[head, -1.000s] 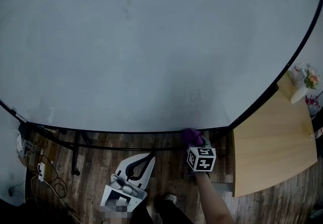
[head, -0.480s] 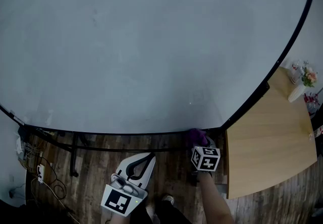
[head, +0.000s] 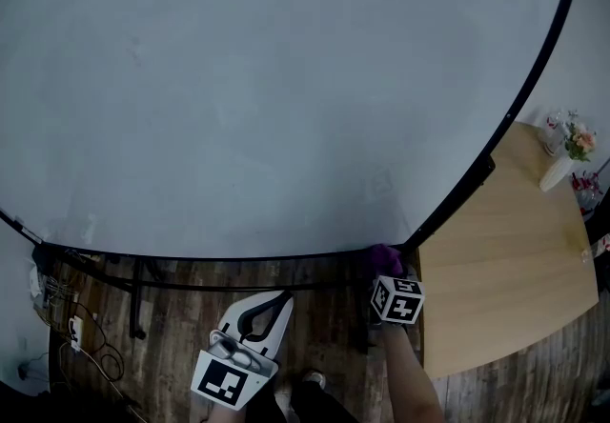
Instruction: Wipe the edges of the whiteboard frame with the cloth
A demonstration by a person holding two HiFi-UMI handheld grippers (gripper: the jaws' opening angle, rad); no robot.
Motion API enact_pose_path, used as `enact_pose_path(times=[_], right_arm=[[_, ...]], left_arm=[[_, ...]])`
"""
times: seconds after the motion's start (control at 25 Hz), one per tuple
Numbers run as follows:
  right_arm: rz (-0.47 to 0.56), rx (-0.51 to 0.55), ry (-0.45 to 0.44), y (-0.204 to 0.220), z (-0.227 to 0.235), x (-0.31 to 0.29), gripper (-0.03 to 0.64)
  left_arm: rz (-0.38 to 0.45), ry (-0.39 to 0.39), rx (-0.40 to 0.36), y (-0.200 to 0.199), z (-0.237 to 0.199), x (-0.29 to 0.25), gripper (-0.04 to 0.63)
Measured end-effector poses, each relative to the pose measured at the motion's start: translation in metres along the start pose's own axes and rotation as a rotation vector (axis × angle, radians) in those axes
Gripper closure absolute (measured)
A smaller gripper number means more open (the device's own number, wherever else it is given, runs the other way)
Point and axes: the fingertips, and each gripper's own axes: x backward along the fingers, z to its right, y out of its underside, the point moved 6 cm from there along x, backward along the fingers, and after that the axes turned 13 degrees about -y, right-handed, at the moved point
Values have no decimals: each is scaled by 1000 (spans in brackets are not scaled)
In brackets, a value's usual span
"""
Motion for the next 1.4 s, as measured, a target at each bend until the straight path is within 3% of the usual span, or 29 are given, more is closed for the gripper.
enact_pose_path(times=[0.88, 1.08, 1.4], right_arm=[[31, -77, 87, -4, 42, 15, 529], [48, -102, 117, -3, 42, 17, 531], [84, -67, 93, 3, 18, 33, 534]], left_arm=[[-5, 1, -14, -1, 2, -6, 578], [-7, -7, -18, -2, -3, -1, 578], [-12, -33, -16, -6, -21, 23, 578]])
